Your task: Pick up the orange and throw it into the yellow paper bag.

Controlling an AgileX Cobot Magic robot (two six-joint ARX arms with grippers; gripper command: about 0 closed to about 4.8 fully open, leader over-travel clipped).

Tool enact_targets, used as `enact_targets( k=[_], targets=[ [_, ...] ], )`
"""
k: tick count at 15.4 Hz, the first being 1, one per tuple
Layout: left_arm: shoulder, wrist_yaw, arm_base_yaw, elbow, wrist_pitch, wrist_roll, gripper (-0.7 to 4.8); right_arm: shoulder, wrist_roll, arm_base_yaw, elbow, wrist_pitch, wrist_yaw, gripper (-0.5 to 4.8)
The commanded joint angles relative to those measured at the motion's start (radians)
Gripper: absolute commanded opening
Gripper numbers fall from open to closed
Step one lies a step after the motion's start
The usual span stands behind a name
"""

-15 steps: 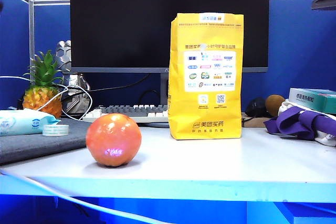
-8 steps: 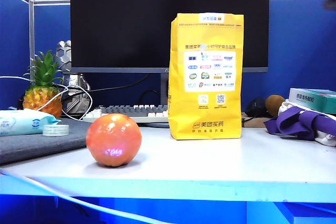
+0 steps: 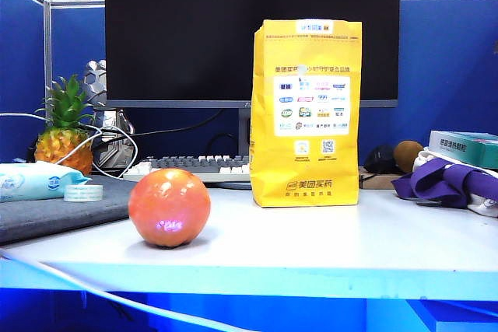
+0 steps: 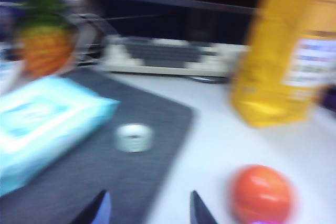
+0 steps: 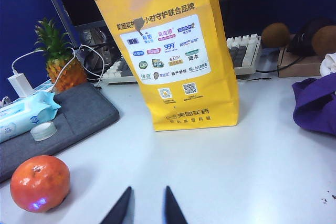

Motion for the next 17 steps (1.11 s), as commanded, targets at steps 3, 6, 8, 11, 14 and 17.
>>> enact_targets(
  k=[3, 6, 8, 11, 14, 17],
  targets=[
    [-0.026, -0.004, 0.109, -0.031, 0.008, -0.003, 2.06, -0.084, 0.0, 0.001, -0.069, 0.009, -0.005, 0.81],
    [-0.026, -0.003, 0.109, -0.143, 0.047, -0.003, 2.06, -0.084, 0.0, 0.003, -0.069, -0.137, -0.006, 0.81],
    [-0.026, -0.003, 0.109, -0.172, -0.005, -0.003, 2.06, -0.084, 0.0, 0.003, -0.069, -0.176, -0.006, 0.81],
    [-0.026, -0.001, 0.11, -0.2, 0.058, 0.0, 2.06, -0.084, 0.0, 0.003, -0.069, -0.175, -0.006, 0.81],
    [-0.026, 0.003, 0.11, -0.202, 0.057, 0.001, 2.06, -0.084, 0.0, 0.003, -0.069, -0.175, -0.006, 0.81],
    [-0.026, 0.004, 0.11, -0.202, 0.057, 0.0, 2.06, -0.084, 0.0, 0.003, -0.069, -0.175, -0.006, 0.81]
  ],
)
